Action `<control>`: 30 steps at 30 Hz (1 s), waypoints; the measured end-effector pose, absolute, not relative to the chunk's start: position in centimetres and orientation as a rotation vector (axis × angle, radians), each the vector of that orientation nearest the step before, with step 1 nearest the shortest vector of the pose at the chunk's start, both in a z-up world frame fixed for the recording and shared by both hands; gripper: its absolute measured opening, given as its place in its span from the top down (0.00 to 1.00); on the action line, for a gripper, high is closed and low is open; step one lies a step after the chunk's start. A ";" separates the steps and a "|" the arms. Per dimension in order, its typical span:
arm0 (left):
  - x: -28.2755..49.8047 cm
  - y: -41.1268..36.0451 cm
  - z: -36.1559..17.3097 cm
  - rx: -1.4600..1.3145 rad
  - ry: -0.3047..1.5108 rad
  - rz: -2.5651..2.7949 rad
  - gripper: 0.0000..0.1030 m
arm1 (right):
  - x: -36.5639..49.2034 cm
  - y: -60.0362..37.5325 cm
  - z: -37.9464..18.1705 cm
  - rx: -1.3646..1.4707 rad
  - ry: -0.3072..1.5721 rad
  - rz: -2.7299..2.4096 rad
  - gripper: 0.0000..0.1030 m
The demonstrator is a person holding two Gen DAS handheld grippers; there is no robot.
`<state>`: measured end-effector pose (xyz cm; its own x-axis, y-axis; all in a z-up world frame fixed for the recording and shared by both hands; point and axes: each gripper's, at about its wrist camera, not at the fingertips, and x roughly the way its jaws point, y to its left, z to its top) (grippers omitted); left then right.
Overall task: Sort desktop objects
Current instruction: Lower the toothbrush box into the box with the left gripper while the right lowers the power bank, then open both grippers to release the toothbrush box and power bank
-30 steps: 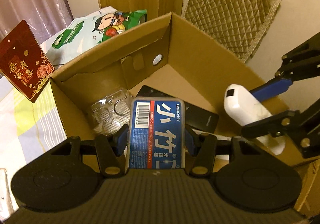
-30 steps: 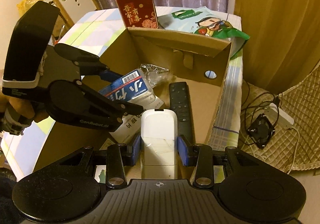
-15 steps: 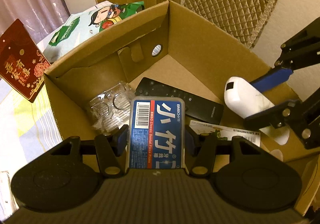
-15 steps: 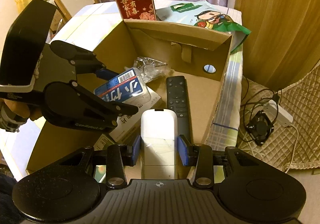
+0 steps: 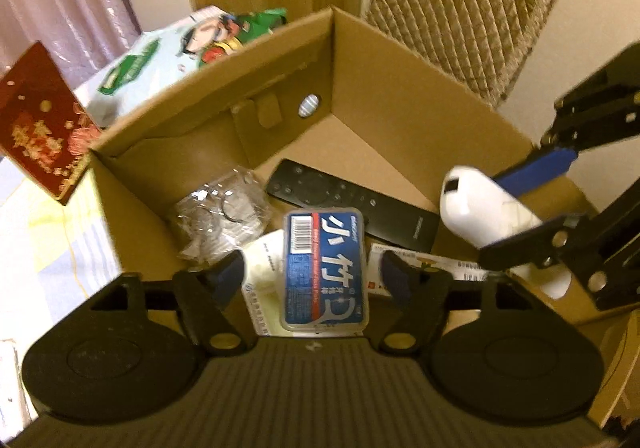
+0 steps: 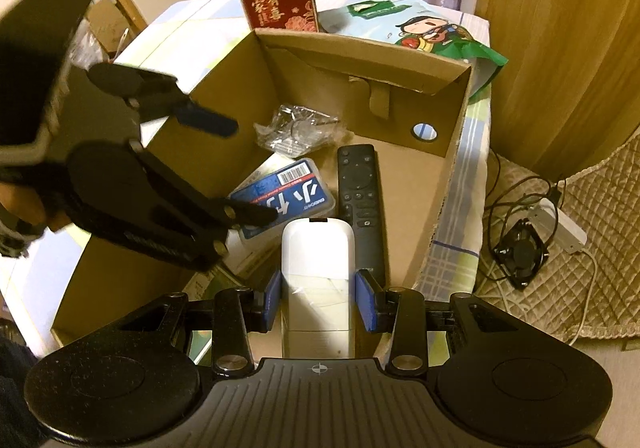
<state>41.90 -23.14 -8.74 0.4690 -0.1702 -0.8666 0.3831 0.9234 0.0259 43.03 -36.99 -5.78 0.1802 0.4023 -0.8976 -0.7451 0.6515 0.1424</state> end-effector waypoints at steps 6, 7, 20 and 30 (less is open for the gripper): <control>41.5 -22.3 -7.4 0.197 1.019 -0.327 0.22 | 42.6 -36.1 -6.5 -0.430 1.122 0.838 0.62; 41.3 -22.2 -7.3 0.198 1.017 -0.325 0.22 | 42.5 -36.0 -6.6 -0.443 1.117 0.840 0.62; 39.3 -22.0 -6.3 0.193 1.014 -0.302 0.22 | 41.9 -35.1 -7.5 -0.556 1.110 0.851 0.62; 36.9 -22.3 -5.0 0.196 0.995 -0.286 0.17 | 39.0 -37.3 -4.3 -0.391 1.064 0.833 0.19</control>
